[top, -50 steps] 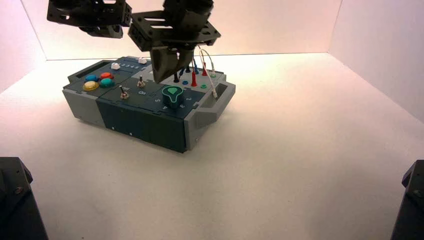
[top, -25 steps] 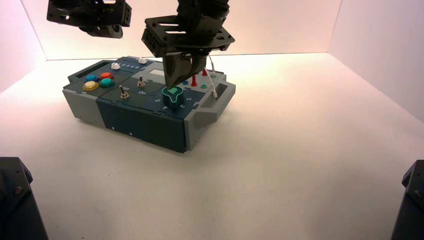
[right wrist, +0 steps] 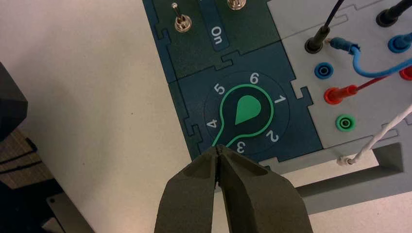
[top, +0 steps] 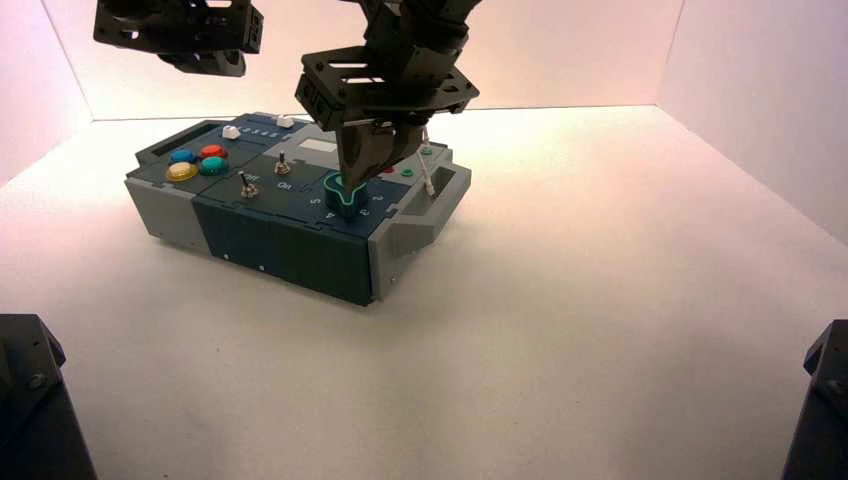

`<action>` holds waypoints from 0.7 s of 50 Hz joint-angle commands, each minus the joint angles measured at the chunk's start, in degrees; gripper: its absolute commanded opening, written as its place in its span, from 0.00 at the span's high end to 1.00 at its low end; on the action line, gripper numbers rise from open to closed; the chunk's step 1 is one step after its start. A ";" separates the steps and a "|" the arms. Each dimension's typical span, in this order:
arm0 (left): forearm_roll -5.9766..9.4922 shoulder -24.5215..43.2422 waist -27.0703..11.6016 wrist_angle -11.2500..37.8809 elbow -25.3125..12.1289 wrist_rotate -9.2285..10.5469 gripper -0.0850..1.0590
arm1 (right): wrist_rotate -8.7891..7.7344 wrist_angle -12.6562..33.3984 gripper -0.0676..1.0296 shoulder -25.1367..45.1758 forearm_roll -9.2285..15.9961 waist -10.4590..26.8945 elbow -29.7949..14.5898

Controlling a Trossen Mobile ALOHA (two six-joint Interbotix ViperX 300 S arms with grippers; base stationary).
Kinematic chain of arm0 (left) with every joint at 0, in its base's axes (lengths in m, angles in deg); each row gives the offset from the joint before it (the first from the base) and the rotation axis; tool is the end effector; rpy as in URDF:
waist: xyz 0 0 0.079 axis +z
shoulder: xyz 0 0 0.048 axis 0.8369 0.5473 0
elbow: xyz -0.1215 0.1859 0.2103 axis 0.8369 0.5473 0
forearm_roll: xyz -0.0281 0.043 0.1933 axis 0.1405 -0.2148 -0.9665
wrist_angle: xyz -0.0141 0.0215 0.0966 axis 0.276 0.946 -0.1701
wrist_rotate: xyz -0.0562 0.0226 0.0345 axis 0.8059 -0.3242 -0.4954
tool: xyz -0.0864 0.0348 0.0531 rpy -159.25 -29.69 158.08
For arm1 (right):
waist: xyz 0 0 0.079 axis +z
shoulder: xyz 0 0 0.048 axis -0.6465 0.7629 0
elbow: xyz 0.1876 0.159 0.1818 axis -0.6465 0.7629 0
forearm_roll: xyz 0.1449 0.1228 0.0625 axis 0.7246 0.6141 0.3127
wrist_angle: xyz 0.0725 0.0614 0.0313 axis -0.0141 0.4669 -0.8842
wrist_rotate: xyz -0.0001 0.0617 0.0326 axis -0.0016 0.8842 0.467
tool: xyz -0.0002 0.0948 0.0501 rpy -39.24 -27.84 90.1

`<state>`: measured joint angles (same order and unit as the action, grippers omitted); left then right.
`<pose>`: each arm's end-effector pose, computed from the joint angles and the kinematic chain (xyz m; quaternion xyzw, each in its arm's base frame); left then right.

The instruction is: Turn the knob to position 4.

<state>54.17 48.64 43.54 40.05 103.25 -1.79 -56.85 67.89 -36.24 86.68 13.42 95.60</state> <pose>0.3456 -0.0755 0.1027 0.0332 0.3294 -0.0902 0.9393 0.2210 0.3347 0.0670 -0.1387 0.5048 0.3880 0.7586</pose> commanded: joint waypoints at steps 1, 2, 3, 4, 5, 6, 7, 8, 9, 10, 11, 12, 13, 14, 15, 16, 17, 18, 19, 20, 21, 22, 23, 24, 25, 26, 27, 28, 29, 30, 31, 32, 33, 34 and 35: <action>0.00 -1.23 0.09 -0.53 -0.44 0.18 0.95 | 0.18 -0.44 0.96 -0.88 0.18 -0.18 -0.62; 0.00 -1.23 0.09 -0.53 -0.44 0.09 0.95 | 0.26 -0.44 0.96 -0.79 0.18 -0.18 -0.62; 0.00 -1.23 0.09 -0.53 -0.44 0.18 0.95 | 0.26 -0.44 0.96 -0.70 0.18 -0.18 -0.62; 0.00 -1.23 0.09 -0.53 -0.44 0.09 0.95 | 0.26 -0.44 0.96 -0.70 0.18 -0.26 -0.62; 0.00 -1.23 0.09 -0.53 -0.44 0.09 0.95 | 0.26 -0.44 0.96 -0.53 0.18 -0.18 -0.62; 0.09 -1.23 0.09 -0.53 -0.44 0.18 0.95 | 0.26 -0.35 0.96 -0.53 0.18 -0.18 -0.62; 0.00 -1.23 0.09 -0.53 -0.44 0.18 0.95 | 0.26 -0.44 0.96 -0.44 0.18 -0.18 -0.62; 0.00 -1.23 0.18 -0.53 -0.44 0.18 0.95 | 0.26 -0.35 0.96 -0.35 0.26 -0.18 -0.62; 0.00 -1.23 0.09 -0.53 -0.44 0.18 0.95 | 0.26 -0.44 0.96 -0.26 0.26 -0.18 -0.70; 0.00 -1.23 0.09 -0.53 -0.44 0.18 0.95 | 0.26 -0.44 0.96 -0.18 0.26 -0.18 -0.70; 0.00 -1.23 0.18 -0.53 -0.44 0.18 0.95 | 0.18 -0.44 0.96 -0.09 0.26 -0.18 -0.79; 0.00 -1.23 0.18 -0.53 -0.44 0.18 0.95 | 0.26 -0.44 0.96 0.00 0.26 -0.18 -0.88; 0.00 -1.23 0.09 -0.53 -0.44 0.18 0.95 | 0.26 -0.44 0.96 0.00 0.26 -0.18 -0.88; 0.00 -1.23 0.09 -0.53 -0.44 0.18 0.95 | 0.26 -0.44 0.96 0.09 0.26 -0.18 -0.88; 0.00 -1.23 0.09 -0.53 -0.44 0.09 0.95 | 0.18 -0.44 0.96 0.26 0.26 -0.18 -0.88; 0.00 -1.23 0.09 -0.53 -0.44 0.18 0.95 | 0.26 -0.44 0.96 0.35 0.26 -0.18 -0.88; 0.00 -1.23 0.09 -0.53 -0.44 0.18 0.95 | 0.26 -0.44 0.96 0.35 0.26 -0.18 -0.88; 0.00 -1.23 0.09 -0.53 -0.44 0.18 0.95 | 0.18 -0.44 0.96 0.44 0.26 -0.18 -0.97; 0.00 -1.23 0.09 -0.53 -0.44 0.18 0.95 | 0.26 -0.44 0.96 0.53 0.26 -0.18 -0.97; 0.00 -1.23 0.18 -0.53 -0.44 0.18 0.95 | 0.26 -0.44 0.96 0.62 0.26 -0.18 -0.97; 0.00 -1.23 0.09 -0.53 -0.44 0.18 0.95 | 0.26 -0.44 0.96 0.62 0.26 -0.18 -0.97; 0.00 -1.23 0.09 -0.53 -0.44 0.18 0.95 | 0.26 -0.44 0.96 0.70 0.26 -0.18 -0.97; 0.00 -1.23 0.09 -0.53 -0.44 0.18 0.95 | 0.26 -0.44 0.96 0.88 0.26 -0.18 -1.05; 0.00 -1.23 0.09 -0.53 -0.44 0.18 0.95 | 0.26 -0.44 0.96 0.97 0.26 -0.18 -1.05; 0.00 -1.23 0.09 -0.53 -0.44 0.18 0.95 | 0.26 -0.44 0.96 1.05 0.26 -0.18 -1.05; 0.00 -1.23 0.09 -0.62 -0.44 0.18 0.95 | 0.26 -0.44 0.96 1.14 0.26 -0.18 -1.05; 0.00 -1.23 0.09 -0.53 -0.44 0.09 0.95 | 0.26 -0.44 0.96 1.14 0.26 -0.18 -1.14; 0.00 -1.23 0.09 -0.53 -0.44 0.18 0.95 | 0.26 -0.44 0.96 1.23 0.26 -0.18 -1.14; 0.00 -1.23 0.09 -0.53 -0.44 0.18 0.95 | 0.26 -0.44 0.96 1.32 0.26 -0.18 -1.23; 0.00 -1.23 0.09 -0.53 -0.44 0.18 0.95 | 0.26 -0.44 0.96 1.41 0.26 -0.18 -1.32; 0.00 -1.23 0.09 -0.53 -0.44 0.18 0.95 | 0.26 -0.44 0.96 1.49 0.26 -0.18 -1.32; 0.00 -1.23 0.09 -0.53 -0.44 0.09 0.95 | 0.26 -0.44 0.96 1.49 0.26 -0.18 -1.41; 0.00 -1.23 0.09 -0.53 -0.44 0.18 0.95 | 0.26 -0.44 0.96 1.58 0.26 -0.18 -1.49; 0.00 -1.23 0.09 -0.53 -0.44 0.09 0.95 | 0.26 -0.44 0.96 1.58 0.26 -0.18 -1.49; 0.00 -1.23 0.09 -0.53 -0.44 0.18 0.95 | 0.26 -0.35 0.96 1.58 0.26 -0.18 -1.49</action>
<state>54.17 48.64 43.46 40.05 103.25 -1.70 -56.77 67.80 -33.78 86.76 13.33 95.60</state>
